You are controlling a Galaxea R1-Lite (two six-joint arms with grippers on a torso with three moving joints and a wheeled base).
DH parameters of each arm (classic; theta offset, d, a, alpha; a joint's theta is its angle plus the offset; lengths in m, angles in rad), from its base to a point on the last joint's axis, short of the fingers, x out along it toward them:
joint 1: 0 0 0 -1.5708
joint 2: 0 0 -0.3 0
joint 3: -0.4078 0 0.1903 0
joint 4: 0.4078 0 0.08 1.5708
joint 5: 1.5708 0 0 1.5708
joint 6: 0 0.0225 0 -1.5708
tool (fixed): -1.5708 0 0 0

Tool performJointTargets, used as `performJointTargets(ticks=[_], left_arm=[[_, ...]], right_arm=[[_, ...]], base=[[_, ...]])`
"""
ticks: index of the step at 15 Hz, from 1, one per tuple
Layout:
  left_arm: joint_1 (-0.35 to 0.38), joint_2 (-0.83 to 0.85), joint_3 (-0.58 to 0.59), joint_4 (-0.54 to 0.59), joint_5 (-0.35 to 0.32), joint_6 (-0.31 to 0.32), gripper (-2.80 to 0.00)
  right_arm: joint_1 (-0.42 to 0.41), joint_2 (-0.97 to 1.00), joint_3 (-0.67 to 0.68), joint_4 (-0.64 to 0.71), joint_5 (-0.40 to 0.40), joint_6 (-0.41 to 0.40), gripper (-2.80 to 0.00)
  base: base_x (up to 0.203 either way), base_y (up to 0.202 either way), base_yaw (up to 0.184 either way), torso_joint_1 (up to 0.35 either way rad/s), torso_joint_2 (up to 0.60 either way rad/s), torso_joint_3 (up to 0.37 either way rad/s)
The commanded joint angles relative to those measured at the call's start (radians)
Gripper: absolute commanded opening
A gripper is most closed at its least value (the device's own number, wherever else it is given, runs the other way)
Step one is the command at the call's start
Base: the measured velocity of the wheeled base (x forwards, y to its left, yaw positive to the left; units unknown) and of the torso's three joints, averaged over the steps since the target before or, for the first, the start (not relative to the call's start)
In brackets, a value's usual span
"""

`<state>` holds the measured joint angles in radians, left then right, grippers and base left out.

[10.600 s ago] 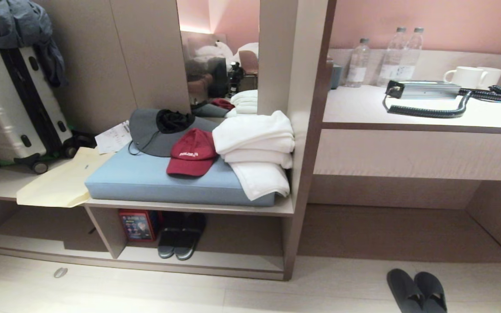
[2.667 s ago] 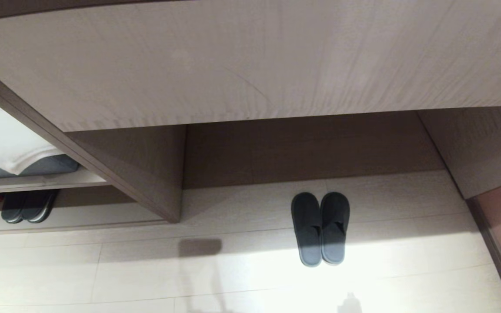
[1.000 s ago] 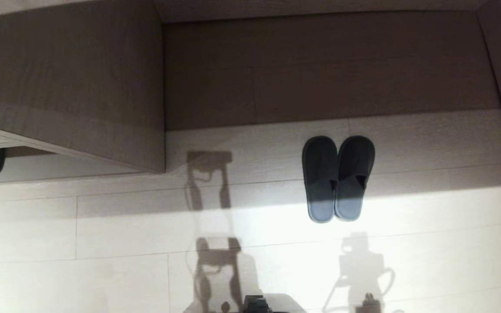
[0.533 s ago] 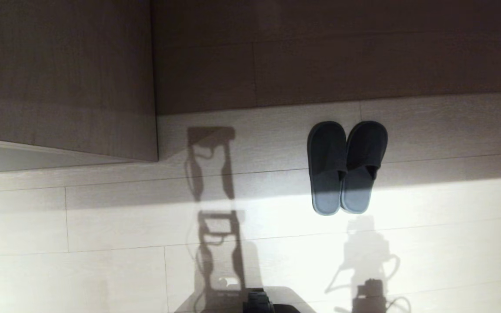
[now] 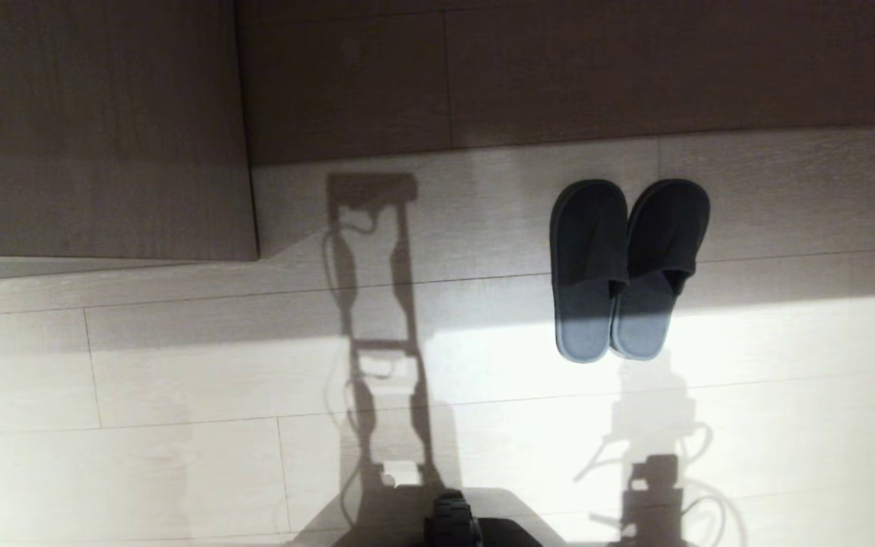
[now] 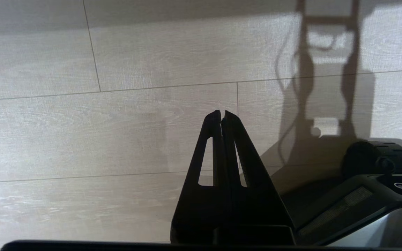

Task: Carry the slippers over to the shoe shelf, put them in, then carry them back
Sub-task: Pick up the slippers on the floor

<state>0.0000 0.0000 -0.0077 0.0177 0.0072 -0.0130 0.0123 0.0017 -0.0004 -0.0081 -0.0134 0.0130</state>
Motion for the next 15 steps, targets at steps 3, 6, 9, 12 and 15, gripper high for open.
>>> performJointTargets(ticks=[3, 6, 9, 12, 15], left_arm=[[0.0, 0.0, 0.0, 0.001, 0.002, -0.001, -2.8], [0.0, 0.0, 0.0, 0.001, 0.0, -0.001, -2.8], [0.0, 0.0, 0.0, 0.001, 0.0, -0.001, -2.8], [0.0, 0.0, 0.0, 0.001, 0.0, -0.001, -2.8], [0.0, 0.0, 0.001, 0.0, 0.0, 0.0, -2.8]], right_arm=[[0.0, 0.0, 0.0, 0.0, 0.001, 0.001, -2.8], [0.0, 0.001, 0.0, 0.003, 0.0, 0.001, -2.8], [0.0, 0.001, 0.0, 0.003, -0.001, -0.005, -2.8], [0.0, 0.001, 0.0, 0.005, 0.001, -0.01, -2.8], [0.0, 0.002, 0.0, 0.004, 0.001, -0.021, -2.8]], base=[[0.0, 0.0, 0.0, 0.004, 0.0, -0.198], [0.0, 0.0, 0.0, 0.003, 0.0, -0.197], [0.0, 0.0, 0.0, 0.003, 0.0, -0.169], [0.0, 0.0, 0.0, 0.003, 0.0, -0.041], [0.0, 0.0, 0.0, 0.0, 0.0, 0.0]])
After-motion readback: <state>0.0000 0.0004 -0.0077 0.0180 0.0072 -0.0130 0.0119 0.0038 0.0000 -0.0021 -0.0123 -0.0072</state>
